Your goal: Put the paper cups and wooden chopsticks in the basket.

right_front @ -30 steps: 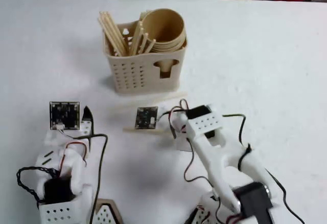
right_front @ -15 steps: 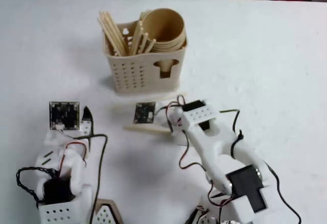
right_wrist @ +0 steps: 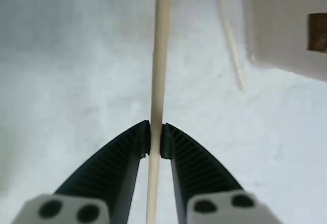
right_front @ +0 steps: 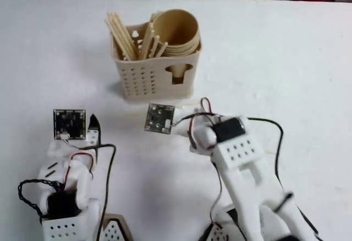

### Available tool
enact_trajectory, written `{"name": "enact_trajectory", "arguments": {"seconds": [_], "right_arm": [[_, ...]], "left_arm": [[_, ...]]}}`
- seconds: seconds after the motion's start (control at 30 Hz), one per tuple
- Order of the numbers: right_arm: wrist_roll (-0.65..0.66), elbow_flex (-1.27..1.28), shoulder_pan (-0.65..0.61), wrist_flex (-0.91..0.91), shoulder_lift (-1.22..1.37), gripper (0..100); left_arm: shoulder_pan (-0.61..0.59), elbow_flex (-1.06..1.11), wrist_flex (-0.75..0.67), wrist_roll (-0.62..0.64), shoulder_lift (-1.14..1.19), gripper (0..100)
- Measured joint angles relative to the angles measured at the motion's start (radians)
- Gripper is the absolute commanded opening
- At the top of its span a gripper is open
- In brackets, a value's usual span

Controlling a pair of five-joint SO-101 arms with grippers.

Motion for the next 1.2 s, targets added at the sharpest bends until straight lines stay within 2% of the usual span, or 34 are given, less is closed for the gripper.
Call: {"name": "enact_trajectory", "arguments": {"seconds": [0.2,0.4,0.67,0.93,1.2], "right_arm": [[-0.164,-0.068,-0.003,0.0,-0.184,1.8],[-0.417,-0.29,-0.003,-0.037,-0.219,1.8],[-0.632,-0.502,-0.127,-0.175,-0.219,1.8],[-0.7,-0.548,-0.222,-0.508,-0.204,1.9],[-0.7,-0.552,-0.247,-0.852,0.006,1.9]], "left_arm": [[0.0,0.0,0.0,0.0,0.0,14],[0.0,0.0,0.0,0.0,0.0,14],[0.0,0.0,0.0,0.0,0.0,14],[0.0,0.0,0.0,0.0,0.0,14],[0.0,0.0,0.0,0.0,0.0,14]]}}
